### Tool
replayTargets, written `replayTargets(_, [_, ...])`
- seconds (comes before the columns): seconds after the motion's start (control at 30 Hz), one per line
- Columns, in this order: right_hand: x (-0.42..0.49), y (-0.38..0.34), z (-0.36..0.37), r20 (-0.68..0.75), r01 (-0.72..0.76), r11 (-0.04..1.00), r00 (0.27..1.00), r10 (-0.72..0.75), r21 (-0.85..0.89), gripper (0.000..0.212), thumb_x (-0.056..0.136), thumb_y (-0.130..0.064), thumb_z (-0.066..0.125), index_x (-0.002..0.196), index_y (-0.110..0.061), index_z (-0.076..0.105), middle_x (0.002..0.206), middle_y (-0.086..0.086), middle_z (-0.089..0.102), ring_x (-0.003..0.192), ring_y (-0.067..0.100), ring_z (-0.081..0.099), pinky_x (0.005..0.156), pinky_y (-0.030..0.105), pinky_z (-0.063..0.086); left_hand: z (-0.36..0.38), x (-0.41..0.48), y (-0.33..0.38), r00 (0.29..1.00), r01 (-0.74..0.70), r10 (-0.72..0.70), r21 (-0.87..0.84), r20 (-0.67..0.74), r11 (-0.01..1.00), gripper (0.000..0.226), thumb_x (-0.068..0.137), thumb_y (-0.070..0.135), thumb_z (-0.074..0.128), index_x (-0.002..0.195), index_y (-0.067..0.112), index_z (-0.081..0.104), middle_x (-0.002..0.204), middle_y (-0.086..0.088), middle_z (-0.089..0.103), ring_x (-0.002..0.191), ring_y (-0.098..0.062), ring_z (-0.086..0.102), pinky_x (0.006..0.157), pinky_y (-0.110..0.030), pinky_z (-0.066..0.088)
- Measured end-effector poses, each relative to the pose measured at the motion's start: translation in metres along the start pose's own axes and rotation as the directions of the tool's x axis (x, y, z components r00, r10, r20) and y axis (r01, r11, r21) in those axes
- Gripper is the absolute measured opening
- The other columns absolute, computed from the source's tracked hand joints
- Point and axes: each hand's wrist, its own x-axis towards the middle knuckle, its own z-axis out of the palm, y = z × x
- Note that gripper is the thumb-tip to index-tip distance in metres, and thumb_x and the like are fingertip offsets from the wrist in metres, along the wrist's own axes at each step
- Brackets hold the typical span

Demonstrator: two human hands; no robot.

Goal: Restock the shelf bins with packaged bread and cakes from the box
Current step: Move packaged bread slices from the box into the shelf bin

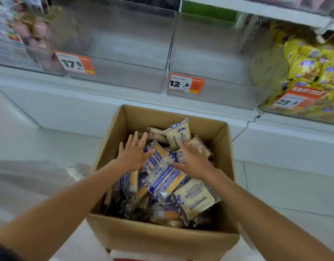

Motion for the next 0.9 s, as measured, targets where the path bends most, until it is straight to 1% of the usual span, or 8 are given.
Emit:
replayTargets(0.17, [0.022,-0.014,0.025,-0.022,-0.003,0.984,1.0,0.007,0.175,0.098,0.084,-0.052,0.068,0.155,-0.032,0.003,0.149,0.003,0.045,0.142,0.027,0.031,0.119,0.048,0.02,0.018,0.0,-0.013,0.999,-0.029,0.03,-0.034,0.033,0.999,0.081,0.096,0.065,0.03,0.157,0.027,-0.008,0.165,-0.003,-0.014,0.152,-0.021,-0.011,0.122,-0.05,0.003])
replayTargets(0.3, [0.027,-0.024,0.025,-0.045,-0.016,0.937,0.998,0.034,0.349,0.072,0.084,-0.029,0.075,0.143,-0.029,0.034,0.123,-0.001,0.059,0.114,0.02,0.056,0.089,0.035,0.049,0.02,-0.003,-0.015,0.991,-0.13,0.131,-0.047,0.014,0.99,0.082,0.092,0.067,0.04,0.156,0.036,-0.001,0.166,-0.003,-0.009,0.152,-0.022,-0.003,0.122,-0.049,0.011])
replayTargets(0.43, [0.031,-0.019,0.006,-0.132,0.014,0.874,0.99,0.057,0.485,0.053,0.09,-0.014,0.068,0.132,-0.03,0.041,0.125,0.0,0.056,0.099,0.012,0.056,0.063,0.019,0.045,0.017,-0.008,-0.016,0.974,-0.216,0.223,-0.151,0.03,0.965,0.106,0.065,0.085,0.052,0.152,0.052,0.001,0.165,0.01,-0.009,0.152,-0.022,0.003,0.12,-0.053,0.019])
replayTargets(0.57, [0.031,-0.021,-0.029,-0.082,-0.044,0.512,0.972,0.222,0.858,0.053,0.091,-0.006,0.065,0.135,-0.024,0.043,0.119,0.003,0.054,0.091,0.015,0.066,0.059,0.022,0.056,0.018,-0.009,-0.011,0.936,-0.352,0.353,-0.097,-0.009,0.931,0.128,0.055,0.079,0.07,0.153,0.047,-0.007,0.162,0.016,-0.018,0.148,-0.01,0.001,0.119,-0.041,0.012])
replayTargets(0.67, [0.029,-0.016,-0.049,0.089,-0.167,0.363,0.971,0.221,0.917,0.045,0.091,-0.009,0.066,0.134,-0.01,0.052,0.114,0.009,0.061,0.094,0.021,0.067,0.073,0.031,0.059,0.009,-0.002,0.003,0.905,-0.38,0.361,-0.047,-0.227,0.924,0.092,0.076,0.045,0.079,0.152,0.038,0.028,0.163,0.004,0.02,0.149,-0.012,0.015,0.122,-0.045,0.017])
replayTargets(0.73, [0.024,-0.007,-0.056,0.162,-0.204,0.356,0.976,0.145,0.912,0.043,0.095,-0.023,0.062,0.135,-0.011,0.053,0.13,0.009,0.058,0.114,0.022,0.06,0.093,0.039,0.054,-0.007,-0.001,0.013,0.917,-0.337,0.235,-0.309,-0.323,0.889,0.056,0.084,0.026,0.076,0.137,0.027,0.057,0.135,-0.001,0.061,0.123,-0.013,0.055,0.102,-0.037,0.046])
replayTargets(0.8, [0.02,0.001,-0.059,0.152,-0.186,0.487,0.982,0.109,0.854,0.054,0.094,-0.049,0.054,0.141,-0.023,0.049,0.145,0.001,0.046,0.131,0.019,0.043,0.107,0.043,0.037,-0.023,0.0,0.02,0.976,-0.208,0.114,-0.66,-0.183,0.722,0.043,0.086,0.018,0.074,0.128,0.019,0.063,0.106,0.0,0.071,0.081,-0.009,0.069,0.069,-0.025,0.056])
replayTargets(0.9, [0.017,0.006,-0.06,0.147,-0.123,0.472,0.989,-0.014,0.873,0.069,0.079,-0.073,0.052,0.137,-0.037,0.053,0.148,-0.004,0.045,0.138,0.017,0.036,0.115,0.048,0.024,-0.041,0.007,0.02,0.985,0.006,0.13,-0.77,0.116,0.638,0.041,0.083,0.019,0.077,0.121,0.018,0.061,0.107,-0.004,0.073,0.091,-0.019,0.073,0.084,-0.036,0.06])
